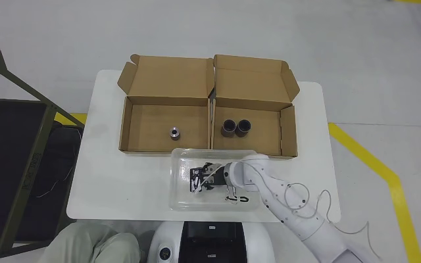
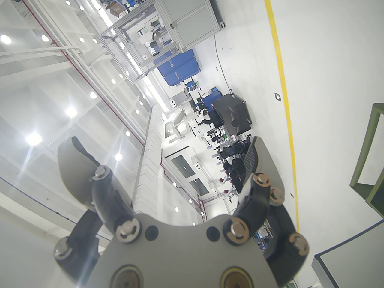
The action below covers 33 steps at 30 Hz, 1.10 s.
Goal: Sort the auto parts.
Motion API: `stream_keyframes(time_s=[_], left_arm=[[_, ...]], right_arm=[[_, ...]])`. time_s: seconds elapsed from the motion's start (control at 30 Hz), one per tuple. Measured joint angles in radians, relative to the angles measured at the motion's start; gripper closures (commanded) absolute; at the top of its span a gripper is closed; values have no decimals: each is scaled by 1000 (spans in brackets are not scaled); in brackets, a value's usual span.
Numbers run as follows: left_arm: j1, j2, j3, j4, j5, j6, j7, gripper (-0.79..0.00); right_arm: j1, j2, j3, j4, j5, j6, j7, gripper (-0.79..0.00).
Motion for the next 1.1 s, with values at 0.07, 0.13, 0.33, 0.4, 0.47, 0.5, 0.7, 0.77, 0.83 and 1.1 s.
stream_keyframes(time_s=[0.07, 0.13, 0.33, 0.4, 0.47, 0.5, 0.7, 0.77, 0.83, 1.1], left_arm=[[0, 0, 0, 0, 0, 0, 0, -785], [0, 0, 0, 0, 0, 0, 0, -785], [0, 0, 0, 0, 0, 0, 0, -785], [0, 0, 0, 0, 0, 0, 0, -785], [0, 0, 0, 0, 0, 0, 0, -785], [0, 0, 0, 0, 0, 0, 0, -785], [0, 0, 0, 0, 0, 0, 0, -785], [0, 0, 0, 0, 0, 0, 0, -785], [0, 0, 0, 0, 0, 0, 0, -785], [0, 0, 0, 0, 0, 0, 0, -785]], right_arm=[[0, 2, 4, -10, 1, 1, 6, 0], [-3, 5, 10, -26, 1, 2, 11, 0], [-24, 19, 39, -97, 11, -10, 12, 0], [-31, 24, 52, -120, 20, -16, 2, 0], [-40, 29, 65, -143, 26, -11, -14, 0], [-44, 31, 71, -154, 26, -6, -22, 0], [-76, 45, 109, -221, 21, 27, -91, 0], [-86, 50, 121, -243, 18, 40, -119, 0], [-93, 53, 132, -261, 17, 49, -145, 0], [-107, 64, 169, -318, 29, 77, -277, 0]])
